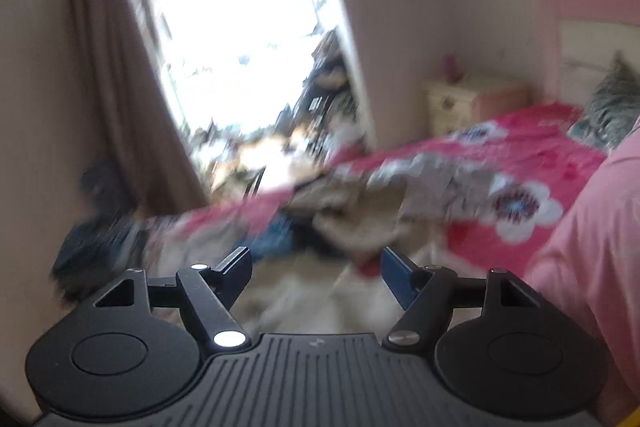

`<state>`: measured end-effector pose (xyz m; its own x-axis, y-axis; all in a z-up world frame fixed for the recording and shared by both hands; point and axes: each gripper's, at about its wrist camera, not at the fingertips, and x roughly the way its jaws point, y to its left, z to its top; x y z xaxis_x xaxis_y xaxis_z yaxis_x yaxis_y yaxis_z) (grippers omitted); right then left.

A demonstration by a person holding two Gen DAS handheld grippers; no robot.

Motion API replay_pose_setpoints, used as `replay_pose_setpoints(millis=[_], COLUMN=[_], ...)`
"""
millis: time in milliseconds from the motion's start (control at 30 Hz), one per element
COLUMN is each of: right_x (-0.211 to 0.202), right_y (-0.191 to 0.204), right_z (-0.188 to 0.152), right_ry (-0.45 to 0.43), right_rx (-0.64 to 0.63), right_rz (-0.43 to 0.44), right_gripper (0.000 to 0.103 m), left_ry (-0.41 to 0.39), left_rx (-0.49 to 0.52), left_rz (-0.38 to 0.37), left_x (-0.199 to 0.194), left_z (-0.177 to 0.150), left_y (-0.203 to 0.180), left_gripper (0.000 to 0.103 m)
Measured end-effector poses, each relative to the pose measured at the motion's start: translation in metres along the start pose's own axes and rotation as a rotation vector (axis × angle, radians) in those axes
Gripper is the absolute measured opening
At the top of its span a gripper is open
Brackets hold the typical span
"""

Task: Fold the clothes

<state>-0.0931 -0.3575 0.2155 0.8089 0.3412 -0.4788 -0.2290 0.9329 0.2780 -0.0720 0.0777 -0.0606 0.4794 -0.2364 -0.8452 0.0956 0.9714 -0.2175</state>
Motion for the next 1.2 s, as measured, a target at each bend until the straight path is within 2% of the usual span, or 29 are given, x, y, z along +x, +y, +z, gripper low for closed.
replay_pose_setpoints(millis=[100, 167, 233, 367, 433, 500, 533, 600, 667, 700, 767, 800, 833, 900, 1067, 1167, 1200], right_x=[-0.016, -0.006, 0.017, 0.098, 0.139, 0.170, 0.180, 0.196, 0.209, 0.213, 0.219, 0.218, 0.217, 0.209, 0.160, 0.149, 0.152], right_y=[0.014, 0.024, 0.029, 0.019, 0.005, -0.008, -0.013, -0.023, -0.031, -0.032, -0.031, -0.026, -0.021, -0.016, -0.040, -0.059, -0.065], right_z=[-0.006, -0.023, -0.046, -0.110, -0.147, -0.174, -0.180, -0.189, -0.195, -0.201, -0.211, -0.210, -0.210, -0.204, -0.168, -0.160, -0.161], right_ry=[0.105, 0.197, 0.285, 0.509, 0.667, 0.766, 0.770, 0.776, 0.778, 0.781, 0.782, 0.767, 0.752, 0.705, 0.500, 0.448, 0.459], right_rx=[-0.009, 0.010, 0.054, 0.291, 0.432, 0.519, 0.532, 0.559, 0.595, 0.619, 0.659, 0.625, 0.591, 0.550, 0.582, 0.543, 0.520], right_rz=[0.075, 0.108, 0.122, 0.171, 0.093, 0.016, -0.024, -0.085, -0.115, -0.098, -0.033, -0.022, -0.012, -0.007, -0.059, -0.169, -0.213], right_gripper=[0.074, 0.074, 0.074, 0.074, 0.073, 0.072, 0.071, 0.071, 0.071, 0.071, 0.047, 0.039, 0.020, 0.008, 0.007, 0.007, 0.007], left_ry=[0.013, 0.027, 0.040, 0.048, 0.030, 0.012, 0.004, -0.011, -0.029, -0.044, -0.074, -0.086, -0.093, -0.098, -0.088, -0.057, -0.041], left_rx=[-0.016, 0.004, 0.029, 0.032, 0.037, 0.035, 0.030, 0.013, -0.018, -0.034, -0.060, -0.075, -0.091, -0.107, -0.062, -0.044, -0.042], left_rz=[-0.054, -0.075, -0.073, -0.085, -0.075, -0.071, -0.071, -0.082, -0.133, -0.161, -0.191, -0.205, -0.219, -0.232, -0.233, -0.209, -0.197], left_x=[-0.008, -0.009, -0.006, 0.004, 0.006, 0.006, 0.005, 0.002, -0.005, -0.009, -0.017, -0.021, -0.023, -0.027, -0.031, -0.022, -0.016], left_z=[-0.005, -0.010, -0.015, -0.022, -0.023, -0.023, -0.022, -0.021, -0.018, -0.016, -0.013, -0.011, -0.009, -0.008, -0.010, -0.010, -0.011], left_y=[0.008, 0.007, 0.004, -0.001, -0.004, -0.004, -0.002, 0.002, 0.009, 0.013, 0.019, 0.022, 0.025, 0.029, 0.023, 0.021, 0.021], left_gripper=[0.074, 0.073, 0.070, 0.056, 0.052, 0.041, 0.036, 0.013, 0.010, 0.010, 0.009, 0.009, 0.009, 0.008, 0.006, 0.006, 0.006])
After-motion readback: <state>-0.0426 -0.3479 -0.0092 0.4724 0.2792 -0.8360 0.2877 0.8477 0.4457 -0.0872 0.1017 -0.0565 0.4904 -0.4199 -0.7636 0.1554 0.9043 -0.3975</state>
